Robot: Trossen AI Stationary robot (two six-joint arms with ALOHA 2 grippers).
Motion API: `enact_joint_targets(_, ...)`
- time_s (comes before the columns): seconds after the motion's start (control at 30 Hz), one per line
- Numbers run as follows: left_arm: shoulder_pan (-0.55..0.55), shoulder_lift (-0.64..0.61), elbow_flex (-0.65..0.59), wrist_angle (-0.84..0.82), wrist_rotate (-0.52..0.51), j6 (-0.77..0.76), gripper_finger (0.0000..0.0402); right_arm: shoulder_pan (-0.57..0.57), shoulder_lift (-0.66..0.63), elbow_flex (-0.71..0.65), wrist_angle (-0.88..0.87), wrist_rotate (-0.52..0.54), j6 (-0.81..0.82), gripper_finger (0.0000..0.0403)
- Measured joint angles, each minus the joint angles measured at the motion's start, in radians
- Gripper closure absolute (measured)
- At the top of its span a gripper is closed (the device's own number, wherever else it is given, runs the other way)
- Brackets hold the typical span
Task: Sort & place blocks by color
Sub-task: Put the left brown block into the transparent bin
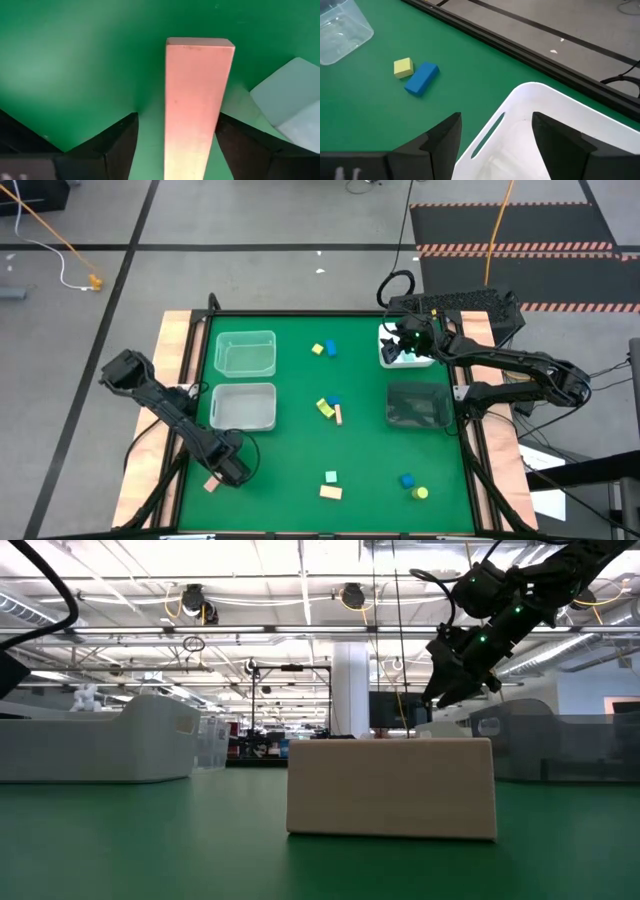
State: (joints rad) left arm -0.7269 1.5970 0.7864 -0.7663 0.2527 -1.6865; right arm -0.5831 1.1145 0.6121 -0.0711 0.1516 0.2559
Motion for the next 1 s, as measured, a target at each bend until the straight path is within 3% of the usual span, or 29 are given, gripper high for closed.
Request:
enact_joint_targets(0.23,0.000,0.001,0.000,0.019,0.000,0.005,0.0272,0.000,0.000,0.000,0.000,0.001,-0.015,0.0167)
enact_joint_targets(0.57,0.002,-0.149,-0.006,0.016,-0.033,-0.109,0.0272,0.000,0.000,0.000,0.000,0.002,-0.015,0.0167)
enact_joint_targets(0.8,0.020,-0.322,-0.006,0.021,-0.206,-0.232,0.0272,0.000,0.000,0.000,0.000,0.002,-0.001,0.0167)
enact_joint_targets(1.0,0.060,-0.458,-0.005,0.098,-0.555,-0.212,0.0272,0.001,0.000,0.000,0.012,-0.001,0.066,0.0167)
